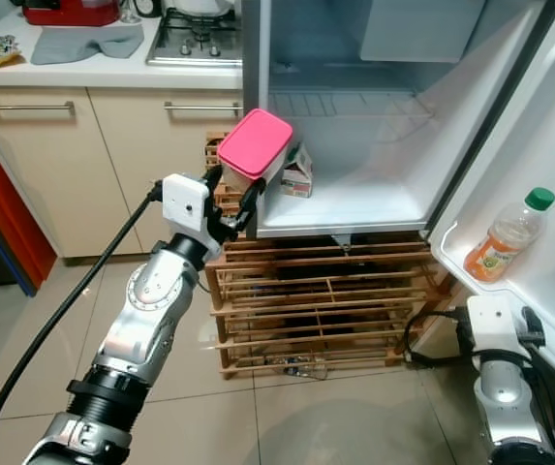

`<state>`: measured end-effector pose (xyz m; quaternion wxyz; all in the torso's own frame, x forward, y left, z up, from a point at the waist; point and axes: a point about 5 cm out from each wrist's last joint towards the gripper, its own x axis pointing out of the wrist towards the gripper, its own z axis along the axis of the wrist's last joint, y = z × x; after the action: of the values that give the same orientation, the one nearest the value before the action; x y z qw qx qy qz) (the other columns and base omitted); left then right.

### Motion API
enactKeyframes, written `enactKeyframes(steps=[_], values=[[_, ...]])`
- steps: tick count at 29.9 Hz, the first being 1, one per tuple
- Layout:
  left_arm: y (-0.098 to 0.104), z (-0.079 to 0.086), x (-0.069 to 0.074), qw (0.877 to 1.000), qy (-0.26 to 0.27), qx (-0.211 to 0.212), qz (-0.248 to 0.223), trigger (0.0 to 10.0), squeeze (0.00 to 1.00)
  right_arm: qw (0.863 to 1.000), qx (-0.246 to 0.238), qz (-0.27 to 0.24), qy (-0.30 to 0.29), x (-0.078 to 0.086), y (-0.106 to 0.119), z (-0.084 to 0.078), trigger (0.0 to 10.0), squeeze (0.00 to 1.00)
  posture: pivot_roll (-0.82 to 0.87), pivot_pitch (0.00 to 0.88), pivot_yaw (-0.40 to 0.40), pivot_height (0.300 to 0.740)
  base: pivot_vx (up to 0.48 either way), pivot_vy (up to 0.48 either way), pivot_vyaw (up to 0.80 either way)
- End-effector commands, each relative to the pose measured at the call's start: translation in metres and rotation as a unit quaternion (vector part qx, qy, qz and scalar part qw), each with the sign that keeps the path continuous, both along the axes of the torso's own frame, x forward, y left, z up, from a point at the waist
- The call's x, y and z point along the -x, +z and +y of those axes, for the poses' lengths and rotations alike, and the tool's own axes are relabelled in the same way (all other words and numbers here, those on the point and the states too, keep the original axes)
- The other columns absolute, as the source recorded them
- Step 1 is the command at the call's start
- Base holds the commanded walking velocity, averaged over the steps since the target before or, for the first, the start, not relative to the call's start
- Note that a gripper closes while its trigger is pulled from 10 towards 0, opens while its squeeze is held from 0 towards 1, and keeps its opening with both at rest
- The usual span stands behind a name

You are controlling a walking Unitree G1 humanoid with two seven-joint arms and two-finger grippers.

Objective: Restocking fridge

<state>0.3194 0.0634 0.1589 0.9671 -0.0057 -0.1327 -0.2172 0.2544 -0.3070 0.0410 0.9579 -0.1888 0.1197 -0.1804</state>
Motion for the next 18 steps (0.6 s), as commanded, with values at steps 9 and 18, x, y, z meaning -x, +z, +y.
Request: enactKeyframes(steps=[9,18], values=[[-0.008,-0.015,0.003,0.999,-0.035,-0.037,0.017,10.0,0.0,0.974,-0.127,-0.134,0.13,-0.034,0.041,0.077,10.0,0.0,-0.19,0.0,-0.005,0.74,0.0,0.0,0.0],[0.001,-0.022,-0.007,0.999,-0.015,-0.024,0.018,10.0,0.0,0.97,-0.131,-0.13,0.158,-0.033,0.044,0.089,10.0,0.0,-0.18,0.0,-0.003,0.74,0.399,0.0,0.38]])
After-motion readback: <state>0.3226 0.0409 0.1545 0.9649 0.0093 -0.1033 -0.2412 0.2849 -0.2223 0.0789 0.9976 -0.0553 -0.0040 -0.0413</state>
